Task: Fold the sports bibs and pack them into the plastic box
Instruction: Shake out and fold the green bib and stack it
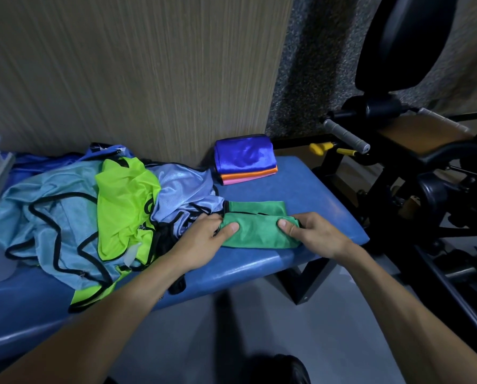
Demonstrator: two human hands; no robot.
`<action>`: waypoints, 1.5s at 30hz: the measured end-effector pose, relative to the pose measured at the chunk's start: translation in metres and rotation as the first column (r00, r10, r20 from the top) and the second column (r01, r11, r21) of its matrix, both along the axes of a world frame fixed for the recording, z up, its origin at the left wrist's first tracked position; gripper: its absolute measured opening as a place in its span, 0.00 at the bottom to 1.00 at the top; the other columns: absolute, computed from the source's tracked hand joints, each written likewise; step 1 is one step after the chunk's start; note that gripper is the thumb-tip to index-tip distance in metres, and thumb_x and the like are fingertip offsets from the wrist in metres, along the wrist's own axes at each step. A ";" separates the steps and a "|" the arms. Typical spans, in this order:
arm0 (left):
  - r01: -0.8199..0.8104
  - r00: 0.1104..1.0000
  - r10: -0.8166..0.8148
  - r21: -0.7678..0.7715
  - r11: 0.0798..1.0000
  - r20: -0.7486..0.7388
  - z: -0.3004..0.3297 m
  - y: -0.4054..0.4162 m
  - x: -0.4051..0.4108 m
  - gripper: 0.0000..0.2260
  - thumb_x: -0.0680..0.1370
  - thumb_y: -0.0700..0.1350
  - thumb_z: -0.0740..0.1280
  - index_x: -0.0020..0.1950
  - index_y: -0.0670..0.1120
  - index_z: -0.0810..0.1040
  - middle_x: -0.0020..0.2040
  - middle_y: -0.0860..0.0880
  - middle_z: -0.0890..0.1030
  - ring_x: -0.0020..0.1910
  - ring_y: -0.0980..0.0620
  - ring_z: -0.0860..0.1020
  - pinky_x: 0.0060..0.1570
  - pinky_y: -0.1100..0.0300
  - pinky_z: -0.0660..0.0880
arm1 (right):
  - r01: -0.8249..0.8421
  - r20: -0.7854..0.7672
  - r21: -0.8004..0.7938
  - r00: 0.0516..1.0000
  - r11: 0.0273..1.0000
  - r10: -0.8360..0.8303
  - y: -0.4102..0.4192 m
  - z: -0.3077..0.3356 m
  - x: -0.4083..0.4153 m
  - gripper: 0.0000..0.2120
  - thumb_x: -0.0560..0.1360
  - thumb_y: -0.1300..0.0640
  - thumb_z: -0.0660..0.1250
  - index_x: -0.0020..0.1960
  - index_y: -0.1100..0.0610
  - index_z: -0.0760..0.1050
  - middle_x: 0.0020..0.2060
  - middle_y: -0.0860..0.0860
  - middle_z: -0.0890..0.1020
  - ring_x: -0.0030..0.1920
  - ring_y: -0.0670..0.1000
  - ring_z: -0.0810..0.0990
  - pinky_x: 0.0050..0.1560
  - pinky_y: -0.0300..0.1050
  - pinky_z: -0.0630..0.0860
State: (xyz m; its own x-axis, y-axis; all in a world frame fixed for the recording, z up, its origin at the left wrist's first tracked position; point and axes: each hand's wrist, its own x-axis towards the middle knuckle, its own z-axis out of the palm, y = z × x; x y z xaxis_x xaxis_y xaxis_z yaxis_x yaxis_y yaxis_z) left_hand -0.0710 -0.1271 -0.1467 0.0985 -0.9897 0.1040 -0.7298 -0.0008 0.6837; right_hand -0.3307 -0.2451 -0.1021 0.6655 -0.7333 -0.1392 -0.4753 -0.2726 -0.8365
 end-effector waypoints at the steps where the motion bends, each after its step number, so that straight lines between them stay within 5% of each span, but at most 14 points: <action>1: 0.003 1.000 -0.002 -0.039 0.999 0.024 -0.001 0.001 -0.002 0.36 0.76 0.74 0.52 0.50 0.43 0.82 0.50 0.53 0.76 0.54 0.54 0.71 0.57 0.55 0.71 | 0.006 -0.021 0.001 1.000 1.000 -0.006 -0.002 0.001 0.001 0.18 0.81 0.45 0.66 0.40 0.56 0.79 0.30 0.42 0.78 0.33 0.41 0.75 0.39 0.39 0.70; 6: 0.090 0.996 -0.087 -0.149 0.985 0.025 0.000 0.006 -0.008 0.24 0.79 0.68 0.57 0.43 0.49 0.78 0.65 0.64 0.74 0.58 0.54 0.67 0.62 0.63 0.66 | 0.004 -0.171 0.046 0.985 0.999 0.004 -0.012 0.006 -0.001 0.21 0.78 0.37 0.68 0.46 0.55 0.84 0.42 0.46 0.87 0.45 0.47 0.84 0.52 0.45 0.77; 10: 0.126 0.991 -0.128 -0.051 0.991 -0.031 0.001 0.006 -0.009 0.22 0.79 0.70 0.55 0.43 0.56 0.77 0.42 0.56 0.75 0.51 0.54 0.68 0.57 0.60 0.69 | 0.004 -0.260 0.082 0.966 0.997 0.018 -0.012 0.012 -0.007 0.21 0.77 0.36 0.68 0.49 0.54 0.85 0.44 0.45 0.87 0.48 0.45 0.84 0.54 0.43 0.77; 14: -0.005 0.995 0.005 -0.004 1.000 -0.098 0.009 0.002 -0.015 0.29 0.80 0.69 0.55 0.34 0.44 0.64 0.31 0.51 0.64 0.37 0.56 0.66 0.40 0.56 0.66 | 0.078 -0.270 0.071 0.961 0.994 -0.056 -0.009 0.016 -0.002 0.20 0.79 0.38 0.65 0.44 0.55 0.81 0.39 0.45 0.82 0.43 0.46 0.80 0.44 0.40 0.71; 18: -0.136 0.981 0.147 0.094 0.986 -0.129 0.021 -0.006 -0.023 0.24 0.84 0.59 0.56 0.33 0.47 0.60 0.30 0.50 0.61 0.29 0.53 0.61 0.33 0.54 0.58 | 0.149 -0.306 0.011 0.942 0.989 -0.139 -0.011 0.016 0.009 0.24 0.80 0.36 0.62 0.46 0.57 0.79 0.44 0.49 0.82 0.47 0.49 0.80 0.47 0.45 0.73; 22: -0.262 0.957 0.274 0.121 0.957 -0.098 0.027 -0.010 -0.031 0.26 0.85 0.58 0.55 0.31 0.47 0.60 0.27 0.51 0.64 0.28 0.50 0.64 0.31 0.53 0.59 | 0.231 -0.318 -0.110 0.913 0.967 -0.254 -0.011 0.014 0.018 0.28 0.78 0.33 0.63 0.35 0.56 0.68 0.31 0.49 0.73 0.32 0.50 0.72 0.35 0.45 0.66; 25: -0.339 0.934 0.347 0.102 0.935 -0.078 0.030 -0.011 -0.037 0.27 0.86 0.57 0.56 0.29 0.45 0.61 0.26 0.50 0.66 0.28 0.49 0.66 0.30 0.53 0.60 | 0.288 -0.329 -0.251 0.872 0.924 -0.361 -0.012 0.005 0.026 0.32 0.76 0.30 0.61 0.32 0.57 0.64 0.28 0.51 0.72 0.33 0.54 0.73 0.34 0.48 0.65; 30: -0.398 0.917 0.399 0.022 0.917 -0.030 0.028 -0.014 -0.031 0.30 0.84 0.55 0.61 0.25 0.43 0.63 0.21 0.49 0.64 0.24 0.49 0.66 0.31 0.52 0.58 | 0.299 -0.383 -0.417 0.799 0.858 -0.464 -0.008 -0.008 0.038 0.30 0.79 0.29 0.54 0.36 0.55 0.68 0.43 0.58 0.82 0.50 0.63 0.80 0.45 0.50 0.70; 33: -0.397 0.918 0.397 -0.033 0.917 -0.013 0.026 -0.014 -0.029 0.29 0.83 0.53 0.64 0.24 0.44 0.62 0.20 0.50 0.62 0.23 0.49 0.64 0.31 0.52 0.60 | 0.287 -0.416 -0.493 0.751 0.821 -0.513 -0.005 -0.010 0.043 0.32 0.80 0.30 0.51 0.48 0.58 0.76 0.53 0.61 0.82 0.56 0.65 0.80 0.52 0.53 0.73; 40: -0.329 0.913 0.368 -0.214 0.920 0.177 0.022 -0.013 -0.033 0.08 0.81 0.43 0.67 0.48 0.44 0.69 0.47 0.47 0.71 0.41 0.44 0.73 0.40 0.48 0.70 | 0.179 -0.475 -0.616 0.691 0.767 -0.544 0.004 -0.008 0.053 0.32 0.81 0.32 0.50 0.62 0.58 0.73 0.57 0.60 0.81 0.59 0.65 0.79 0.53 0.53 0.74; 43: -0.206 0.827 0.325 -0.291 0.934 0.459 0.019 -0.015 -0.037 0.15 0.75 0.38 0.72 0.60 0.46 0.77 0.58 0.46 0.75 0.52 0.43 0.75 0.43 0.47 0.79 | 0.157 -0.472 -0.631 0.700 0.760 -0.536 0.006 -0.009 0.054 0.30 0.82 0.33 0.50 0.63 0.58 0.69 0.57 0.60 0.81 0.58 0.65 0.80 0.50 0.54 0.73; 45: -0.013 0.779 0.207 -0.315 0.949 0.592 0.020 -0.017 -0.036 0.16 0.77 0.43 0.71 0.65 0.49 0.79 0.67 0.48 0.76 0.63 0.42 0.74 0.57 0.47 0.76 | 0.156 -0.459 -0.635 0.711 0.756 -0.533 0.007 -0.010 0.054 0.28 0.82 0.34 0.51 0.64 0.57 0.67 0.58 0.58 0.80 0.57 0.65 0.80 0.47 0.53 0.71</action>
